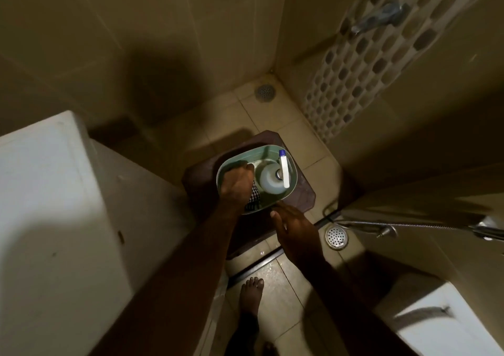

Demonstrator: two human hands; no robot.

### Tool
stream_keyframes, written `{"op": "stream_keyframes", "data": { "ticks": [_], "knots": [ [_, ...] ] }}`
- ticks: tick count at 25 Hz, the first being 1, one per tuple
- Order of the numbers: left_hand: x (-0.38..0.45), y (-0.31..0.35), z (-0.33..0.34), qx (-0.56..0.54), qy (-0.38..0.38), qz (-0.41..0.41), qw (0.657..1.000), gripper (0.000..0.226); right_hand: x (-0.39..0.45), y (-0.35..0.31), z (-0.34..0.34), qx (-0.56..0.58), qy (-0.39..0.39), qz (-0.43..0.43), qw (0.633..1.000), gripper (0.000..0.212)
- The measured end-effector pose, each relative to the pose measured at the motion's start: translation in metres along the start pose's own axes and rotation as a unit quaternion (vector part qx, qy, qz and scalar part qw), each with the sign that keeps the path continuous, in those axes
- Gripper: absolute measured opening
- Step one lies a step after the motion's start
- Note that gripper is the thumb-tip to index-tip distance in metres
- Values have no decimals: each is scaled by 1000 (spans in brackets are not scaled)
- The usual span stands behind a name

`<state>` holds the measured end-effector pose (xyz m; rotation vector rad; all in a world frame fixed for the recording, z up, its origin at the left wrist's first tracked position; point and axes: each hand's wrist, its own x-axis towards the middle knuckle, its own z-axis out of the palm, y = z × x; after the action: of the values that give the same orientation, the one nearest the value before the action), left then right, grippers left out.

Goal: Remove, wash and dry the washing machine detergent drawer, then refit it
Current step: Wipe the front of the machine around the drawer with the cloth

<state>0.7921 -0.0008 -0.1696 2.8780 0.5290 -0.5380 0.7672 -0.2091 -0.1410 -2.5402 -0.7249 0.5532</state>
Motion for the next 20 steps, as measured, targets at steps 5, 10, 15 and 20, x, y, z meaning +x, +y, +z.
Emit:
{"op": "stream_keyframes", "data": {
  "ticks": [5, 10, 15, 20],
  "knots": [
    [10, -3, 33, 50, 27, -5, 998, 35, -8, 24, 15, 6, 80, -3, 997, 26],
    [20, -3, 36, 89, 2, 1, 996, 44, -12, 27, 11, 8, 90, 16, 996, 33],
    [1, -3, 16, 132, 16, -19, 991, 25, -23, 16, -5, -3, 72, 4, 997, 32],
    [-46, -7, -23, 23, 76, -49, 996, 34, -40, -14, -33, 75, 66, 48, 994, 37]
  ]
}}
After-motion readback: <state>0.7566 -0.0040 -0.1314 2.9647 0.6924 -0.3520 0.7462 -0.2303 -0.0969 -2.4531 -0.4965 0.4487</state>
